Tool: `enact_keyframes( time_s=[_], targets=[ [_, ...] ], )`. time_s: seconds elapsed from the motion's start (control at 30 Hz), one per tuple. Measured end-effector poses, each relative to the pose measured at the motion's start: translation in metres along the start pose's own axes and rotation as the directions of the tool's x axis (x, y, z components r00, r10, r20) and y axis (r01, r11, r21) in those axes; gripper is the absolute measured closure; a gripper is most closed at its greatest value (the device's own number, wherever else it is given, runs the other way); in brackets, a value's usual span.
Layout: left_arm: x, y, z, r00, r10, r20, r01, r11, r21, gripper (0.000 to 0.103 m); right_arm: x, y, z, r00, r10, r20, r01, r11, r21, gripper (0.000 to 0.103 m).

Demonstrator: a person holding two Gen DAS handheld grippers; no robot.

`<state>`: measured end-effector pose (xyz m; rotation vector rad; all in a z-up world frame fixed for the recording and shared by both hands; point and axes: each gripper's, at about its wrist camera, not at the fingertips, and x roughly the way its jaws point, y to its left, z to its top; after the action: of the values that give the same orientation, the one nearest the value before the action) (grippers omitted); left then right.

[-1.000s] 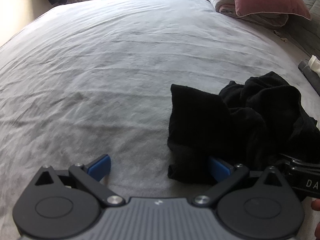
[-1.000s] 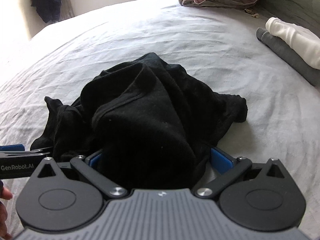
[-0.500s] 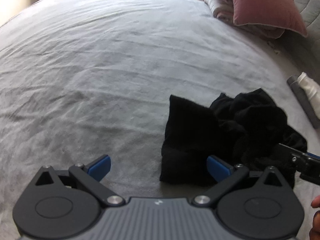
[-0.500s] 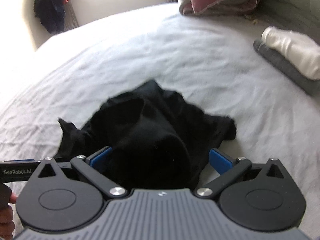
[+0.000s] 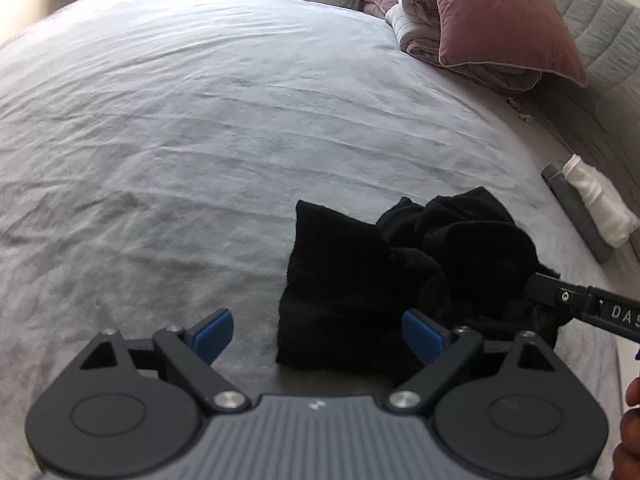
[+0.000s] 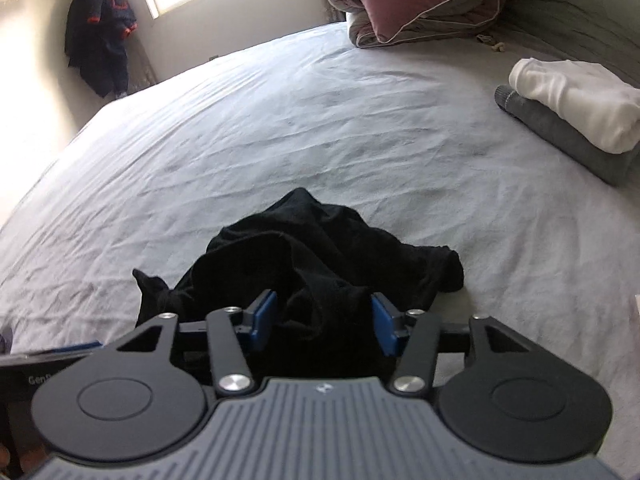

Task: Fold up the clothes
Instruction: 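Lower both grippers onto the black T-shirt and close them on its edges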

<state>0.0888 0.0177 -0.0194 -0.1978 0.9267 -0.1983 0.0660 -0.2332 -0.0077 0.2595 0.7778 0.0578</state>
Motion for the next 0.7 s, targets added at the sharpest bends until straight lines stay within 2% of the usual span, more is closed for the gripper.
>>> enact_keyframes(
  time_s=[0.2, 0.27, 0.33, 0.47, 0.5, 0.53, 0.57, 0.6, 0.67, 0.7],
  targets=[
    [-0.006, 0.008, 0.003, 0.999, -0.027, 0.017, 0.028, 0.999, -0.035, 0.012, -0.006, -0.016, 0.003, 1.000, -0.005, 0.010, 0.005, 0.999, 0.044, 0.049],
    [-0.004, 0.009, 0.004, 0.999, -0.023, 0.022, 0.024, 0.999, -0.037, 0.016, -0.007, -0.021, 0.005, 1.000, 0.009, 0.011, -0.010, 0.997, 0.074, 0.047],
    [0.000, 0.008, 0.004, 0.999, -0.020, 0.027, 0.021, 0.999, -0.034, 0.026, -0.009, -0.025, 0.007, 0.999, 0.038, 0.011, -0.039, 0.994, 0.104, 0.046],
    [0.010, 0.006, 0.004, 1.000, -0.008, 0.027, 0.008, 1.000, -0.015, 0.038, -0.015, -0.024, 0.008, 0.998, 0.054, 0.026, -0.056, 0.994, 0.099, 0.043],
    [0.012, 0.006, 0.003, 1.000, -0.004, 0.026, 0.004, 1.000, -0.013, 0.047, -0.016, -0.024, 0.009, 0.998, 0.055, 0.028, -0.057, 0.994, 0.095, 0.042],
    [0.014, 0.005, 0.001, 1.000, 0.000, 0.025, 0.000, 1.000, -0.011, 0.066, -0.017, -0.024, 0.009, 0.998, 0.059, 0.030, -0.061, 0.994, 0.093, 0.042],
    [0.016, 0.005, 0.000, 1.000, 0.004, 0.024, -0.004, 1.000, -0.009, 0.078, -0.017, -0.025, 0.009, 0.997, 0.067, 0.032, -0.069, 0.994, 0.090, 0.039],
    [0.017, 0.005, -0.002, 1.000, 0.008, 0.023, -0.008, 1.000, -0.007, 0.098, -0.018, -0.025, 0.009, 0.997, 0.074, 0.033, -0.077, 0.994, 0.082, 0.033],
    [0.019, 0.004, -0.004, 0.999, 0.019, 0.028, -0.019, 1.000, -0.004, 0.099, -0.017, -0.024, 0.009, 0.997, 0.069, 0.036, -0.072, 0.995, 0.070, 0.025],
    [0.018, 0.003, -0.005, 0.999, 0.035, 0.041, -0.035, 0.999, 0.000, 0.099, -0.016, -0.024, 0.008, 0.997, 0.063, 0.037, -0.065, 0.996, 0.067, 0.025]
  ],
)
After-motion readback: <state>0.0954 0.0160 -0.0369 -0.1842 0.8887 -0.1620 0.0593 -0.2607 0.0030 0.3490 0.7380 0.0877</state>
